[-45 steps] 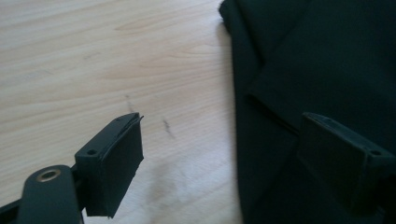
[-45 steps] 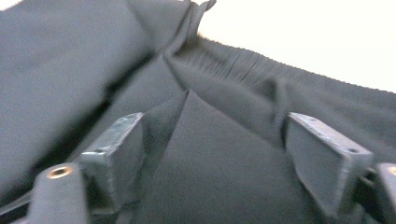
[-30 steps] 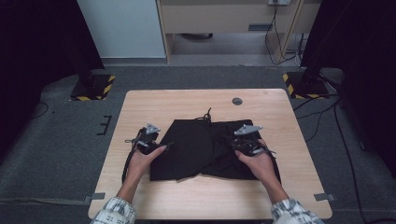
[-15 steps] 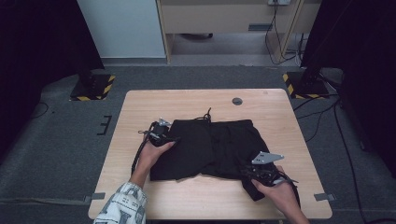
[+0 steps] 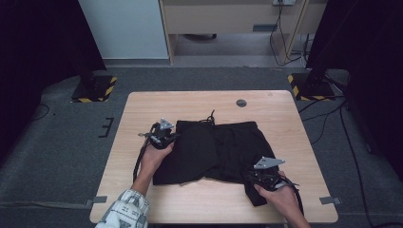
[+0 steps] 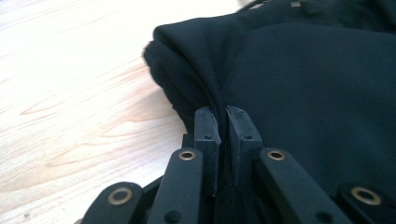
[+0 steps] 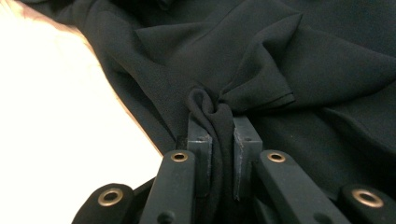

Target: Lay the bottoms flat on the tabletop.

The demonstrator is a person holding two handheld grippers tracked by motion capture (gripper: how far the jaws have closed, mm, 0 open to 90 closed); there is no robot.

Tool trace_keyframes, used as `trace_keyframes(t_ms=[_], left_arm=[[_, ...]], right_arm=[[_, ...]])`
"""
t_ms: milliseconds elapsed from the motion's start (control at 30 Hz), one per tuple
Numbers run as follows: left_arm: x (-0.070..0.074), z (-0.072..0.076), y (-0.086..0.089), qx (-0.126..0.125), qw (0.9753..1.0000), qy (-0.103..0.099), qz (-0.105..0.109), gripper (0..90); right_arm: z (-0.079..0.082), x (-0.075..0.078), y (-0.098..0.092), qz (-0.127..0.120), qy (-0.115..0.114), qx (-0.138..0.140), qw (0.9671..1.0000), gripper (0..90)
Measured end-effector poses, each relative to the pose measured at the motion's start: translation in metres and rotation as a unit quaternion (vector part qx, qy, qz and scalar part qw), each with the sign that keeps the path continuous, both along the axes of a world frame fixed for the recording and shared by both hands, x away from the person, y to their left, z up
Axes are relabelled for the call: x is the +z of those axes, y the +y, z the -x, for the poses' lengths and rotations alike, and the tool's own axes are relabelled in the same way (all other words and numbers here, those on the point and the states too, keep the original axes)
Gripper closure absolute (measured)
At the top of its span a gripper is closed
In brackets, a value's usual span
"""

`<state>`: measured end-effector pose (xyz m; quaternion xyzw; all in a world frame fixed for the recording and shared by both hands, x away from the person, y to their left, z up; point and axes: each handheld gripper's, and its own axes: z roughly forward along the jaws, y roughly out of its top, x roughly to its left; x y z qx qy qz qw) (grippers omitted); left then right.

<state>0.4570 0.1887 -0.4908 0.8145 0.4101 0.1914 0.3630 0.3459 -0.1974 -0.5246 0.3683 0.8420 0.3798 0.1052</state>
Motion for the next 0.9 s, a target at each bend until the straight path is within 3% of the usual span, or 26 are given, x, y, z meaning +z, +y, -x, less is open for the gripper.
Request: trace_keyframes(t_ms=[133, 233, 367, 533, 633, 700, 767, 833, 867, 900], left_arm=[[0.002, 0.017, 0.002, -0.016, 0.9997, -0.012, 0.012, 82.3], [0.003, 0.022, 0.004, -0.017, 0.9996, -0.022, 0.002, 82.5], [0.005, 0.012, 0.012, 0.000, 0.9997, -0.020, -0.014, 82.5], [0.004, -0.024, 0.017, 0.040, 0.9984, -0.011, -0.040, 78.3], [0.002, -0.028, 0.019, 0.046, 0.9984, -0.015, -0.029, 74.7], [-0.001, -0.031, 0.019, 0.031, 0.9989, -0.028, -0.023, 63.5], [-0.003, -0.033, 0.018, 0.022, 0.9991, -0.028, -0.022, 47.4], [-0.008, -0.036, 0.015, 0.019, 0.9991, -0.024, -0.027, 45.5], [-0.013, -0.041, 0.013, 0.030, 0.9990, -0.018, -0.029, 43.3], [-0.014, -0.042, 0.011, 0.035, 0.9990, -0.011, -0.026, 46.5]], right_arm=[[-0.001, -0.001, 0.000, -0.005, 0.000, -0.005, 1.0000, 81.0], [-0.002, -0.002, 0.002, -0.009, 0.000, -0.007, 0.9999, 81.1], [-0.005, -0.003, 0.008, -0.017, 0.003, -0.007, 0.9998, 81.5], [-0.001, -0.002, 0.030, -0.015, 0.005, 0.017, 0.9997, 81.2], [0.002, -0.002, 0.038, -0.008, -0.001, 0.030, 0.9995, 80.8], [0.004, -0.002, 0.044, -0.006, -0.003, 0.036, 0.9993, 78.2], [0.004, -0.001, 0.045, -0.007, 0.000, 0.035, 0.9994, 73.3], [0.004, 0.000, 0.045, -0.004, 0.001, 0.033, 0.9994, 69.9], [0.003, 0.003, 0.044, 0.007, -0.003, 0.024, 0.9997, 65.3], [0.003, 0.002, 0.043, 0.007, -0.003, 0.021, 0.9997, 64.8]])
